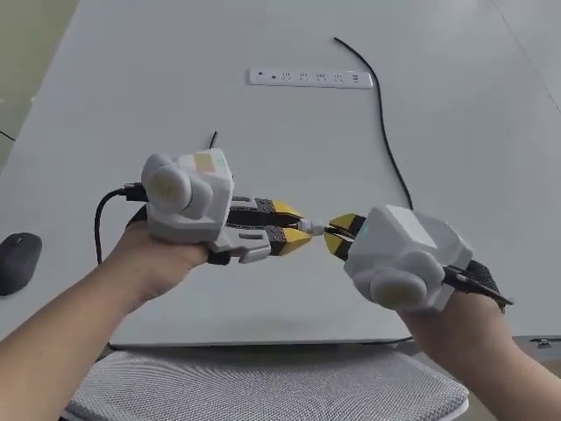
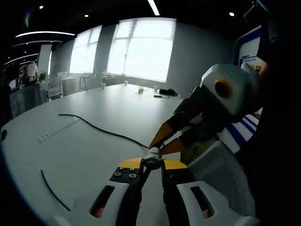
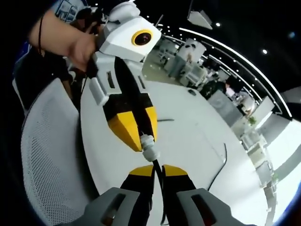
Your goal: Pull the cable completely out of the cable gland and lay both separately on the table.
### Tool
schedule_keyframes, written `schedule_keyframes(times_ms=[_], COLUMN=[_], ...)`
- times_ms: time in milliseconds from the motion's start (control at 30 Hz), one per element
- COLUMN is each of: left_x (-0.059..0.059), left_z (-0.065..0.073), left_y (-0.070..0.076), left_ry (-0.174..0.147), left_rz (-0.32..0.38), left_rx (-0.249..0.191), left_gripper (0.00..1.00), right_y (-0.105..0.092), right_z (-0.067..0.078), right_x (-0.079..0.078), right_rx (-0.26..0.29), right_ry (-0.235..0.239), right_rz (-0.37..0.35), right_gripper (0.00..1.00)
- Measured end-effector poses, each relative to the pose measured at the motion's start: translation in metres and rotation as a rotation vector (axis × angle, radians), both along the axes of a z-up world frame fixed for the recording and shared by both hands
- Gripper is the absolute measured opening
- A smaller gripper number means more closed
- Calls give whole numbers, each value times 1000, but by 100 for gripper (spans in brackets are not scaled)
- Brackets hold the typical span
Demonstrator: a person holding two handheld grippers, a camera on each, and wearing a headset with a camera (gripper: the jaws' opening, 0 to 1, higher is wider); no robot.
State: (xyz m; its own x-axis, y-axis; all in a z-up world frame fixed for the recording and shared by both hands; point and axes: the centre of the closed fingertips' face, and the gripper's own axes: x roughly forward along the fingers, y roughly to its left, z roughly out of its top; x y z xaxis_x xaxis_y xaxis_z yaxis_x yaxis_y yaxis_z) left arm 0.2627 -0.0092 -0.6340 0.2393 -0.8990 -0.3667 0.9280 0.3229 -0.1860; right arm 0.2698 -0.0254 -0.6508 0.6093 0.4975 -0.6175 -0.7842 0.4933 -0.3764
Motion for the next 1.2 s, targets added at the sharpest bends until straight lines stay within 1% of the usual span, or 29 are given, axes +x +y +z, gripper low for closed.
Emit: schedule_keyframes(times_ms=[33, 133, 267, 433, 500, 533, 600, 633, 667, 700, 767, 867, 933, 1133, 1200], left_x=[0, 1, 1, 2, 2, 1, 0, -1, -1, -2, -2, -2, -3, -4, -3], left_z=[0, 1, 3, 4, 5, 5, 5, 5, 5, 4, 4, 4, 4, 1, -1], left_y=[0, -1, -2, -2, -2, -2, -3, -3, -4, -4, -5, -6, -7, -8, -8], left_ry=[-1, -4, -5, -4, -4, -3, 0, 0, 0, 2, 1, 2, 3, 5, 6], left_rz=[-2, -1, 0, 9, 9, 9, 10, 10, 10, 10, 8, 10, 10, 14, 16], left_rx=[1, -4, -12, -16, -17, -19, -22, -21, -21, -21, -19, -21, -24, -20, -18], left_gripper=[15, 15, 15, 15, 15, 15, 15, 15, 15, 15, 15, 15, 15, 15, 15], right_y=[-1, -6, -11, -23, -27, -29, -33, -36, -39, -42, -47, -57, -63, -78, -84], right_z=[0, 1, 1, -5, -8, -9, -13, -16, -18, -20, -25, -33, -38, -52, -59], right_x=[0, 2, 4, 7, 7, 7, 7, 7, 7, 8, 7, 9, 9, 12, 12], right_rx=[25, 21, 71, 81, 105, 113, 135, 153, 158, 161, 186, 196, 211, 218, 225], right_ry=[21, 16, 42, 60, 84, 88, 104, 119, 130, 130, 157, 165, 184, 219, 236], right_rz=[-20, -30, -68, -117, -147, -152, -178, -195, -209, -218, -252, -282, -310, -371, -401], right_gripper=[1, 1, 0, 0, 0, 0, 0, 0, 0, 0, 0, 0, 0, 0, 0])
